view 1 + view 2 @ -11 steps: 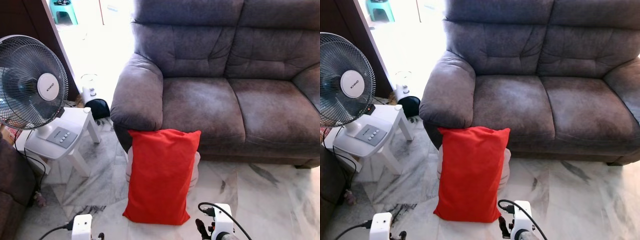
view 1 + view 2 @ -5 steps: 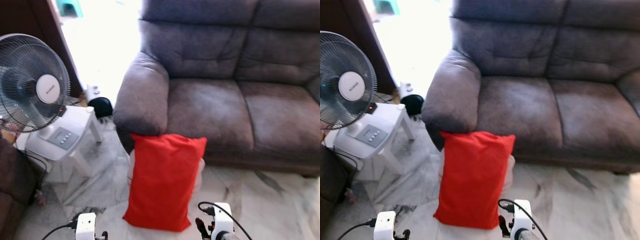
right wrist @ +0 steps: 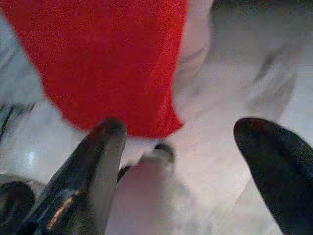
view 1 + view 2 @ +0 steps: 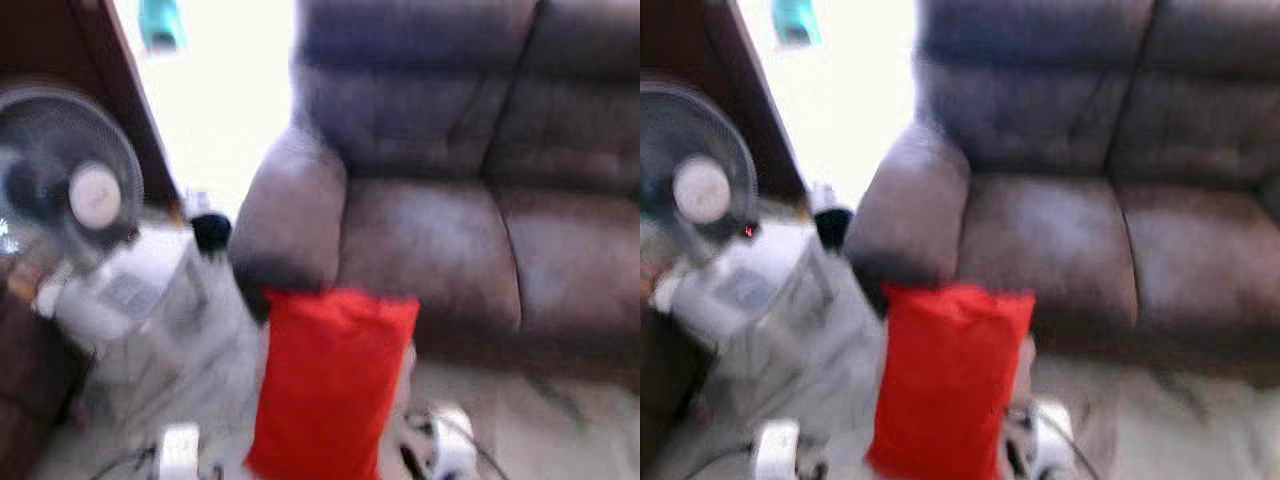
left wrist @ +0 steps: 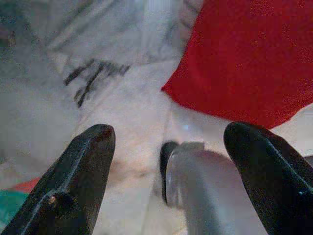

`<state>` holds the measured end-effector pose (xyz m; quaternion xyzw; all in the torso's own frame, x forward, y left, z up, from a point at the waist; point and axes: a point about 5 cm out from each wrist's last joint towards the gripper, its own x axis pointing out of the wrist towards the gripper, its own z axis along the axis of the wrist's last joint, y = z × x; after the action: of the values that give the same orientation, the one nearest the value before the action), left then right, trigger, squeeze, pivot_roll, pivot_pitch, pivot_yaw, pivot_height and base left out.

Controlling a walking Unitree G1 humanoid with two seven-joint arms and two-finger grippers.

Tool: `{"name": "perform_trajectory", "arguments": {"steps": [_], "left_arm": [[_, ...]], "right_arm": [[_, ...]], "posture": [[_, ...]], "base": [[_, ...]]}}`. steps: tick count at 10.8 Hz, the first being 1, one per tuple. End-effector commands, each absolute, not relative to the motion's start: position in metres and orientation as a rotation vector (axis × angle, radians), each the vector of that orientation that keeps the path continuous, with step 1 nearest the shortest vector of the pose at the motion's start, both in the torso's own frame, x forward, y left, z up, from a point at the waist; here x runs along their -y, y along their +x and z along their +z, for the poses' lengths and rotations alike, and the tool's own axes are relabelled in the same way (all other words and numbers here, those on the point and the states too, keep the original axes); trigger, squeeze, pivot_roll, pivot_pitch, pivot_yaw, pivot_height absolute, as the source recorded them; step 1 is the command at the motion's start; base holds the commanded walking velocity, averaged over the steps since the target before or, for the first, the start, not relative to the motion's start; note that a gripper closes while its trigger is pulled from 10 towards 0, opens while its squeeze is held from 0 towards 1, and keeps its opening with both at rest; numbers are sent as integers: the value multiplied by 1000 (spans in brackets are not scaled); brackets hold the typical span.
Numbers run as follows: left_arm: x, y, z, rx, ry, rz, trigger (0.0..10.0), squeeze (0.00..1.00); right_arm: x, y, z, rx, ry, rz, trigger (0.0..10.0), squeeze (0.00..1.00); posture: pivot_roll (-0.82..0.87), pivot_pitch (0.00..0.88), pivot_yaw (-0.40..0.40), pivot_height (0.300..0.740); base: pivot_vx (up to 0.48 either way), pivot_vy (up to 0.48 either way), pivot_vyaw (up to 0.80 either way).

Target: Move the pillow to the sofa from floor

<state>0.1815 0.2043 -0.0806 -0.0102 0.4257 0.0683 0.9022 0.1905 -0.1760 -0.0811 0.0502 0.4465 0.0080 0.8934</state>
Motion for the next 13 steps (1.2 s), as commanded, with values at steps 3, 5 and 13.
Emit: {"name": "perform_trajectory", "arguments": {"steps": [3, 5, 13], "left_arm": [[-215, 172, -83, -901, -4, 160, 10000, 0], [-215, 173, -83, -898, -3, 152, 10000, 0], [-215, 172, -83, -901, -4, 143, 10000, 0]], "right_arm": [[168, 190, -82, -934, 117, 34, 10000, 0], [172, 188, -83, -937, 116, 27, 10000, 0], [171, 190, -82, -923, 120, 25, 10000, 0]], "posture": [[59, 101, -35, 704], [60, 101, -35, 704], [57, 78, -31, 704]], "base": [[0, 0, 0], [0, 0, 0], [0, 0, -159]]}}
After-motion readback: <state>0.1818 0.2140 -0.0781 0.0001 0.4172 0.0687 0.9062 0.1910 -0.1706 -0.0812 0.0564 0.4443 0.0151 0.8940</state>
